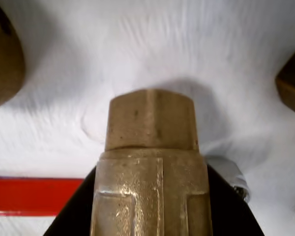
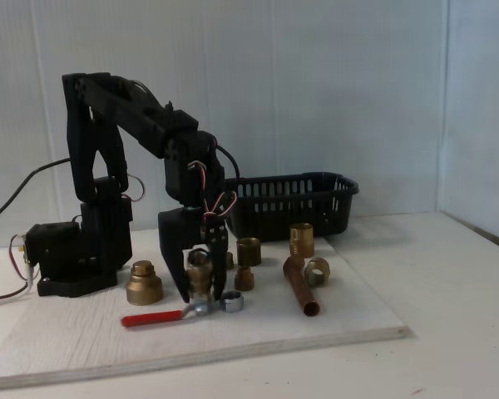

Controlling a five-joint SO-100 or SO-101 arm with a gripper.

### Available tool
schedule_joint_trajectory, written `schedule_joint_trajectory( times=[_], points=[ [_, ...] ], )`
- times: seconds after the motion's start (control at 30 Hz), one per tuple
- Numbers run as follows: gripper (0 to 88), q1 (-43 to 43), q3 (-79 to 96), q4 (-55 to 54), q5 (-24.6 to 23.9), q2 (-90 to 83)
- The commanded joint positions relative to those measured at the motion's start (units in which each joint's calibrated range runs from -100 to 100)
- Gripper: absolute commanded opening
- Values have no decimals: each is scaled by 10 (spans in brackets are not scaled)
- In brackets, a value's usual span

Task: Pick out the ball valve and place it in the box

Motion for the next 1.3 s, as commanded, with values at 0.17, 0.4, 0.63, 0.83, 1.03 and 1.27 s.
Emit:
schedule_joint_trajectory(
  times=[0.17, 0.4, 0.63, 0.83, 1.03, 1.27],
  points=[
    [12, 0, -3, -2, -4, -2],
    [9, 0, -4, 0, -4, -10],
    [9, 0, -4, 0, -4, -10],
    [9, 2, -4, 0, -4, -10],
    [9, 2, -4, 0, -4, -10],
    [9, -12, -95, 99, -21, -11]
  ],
)
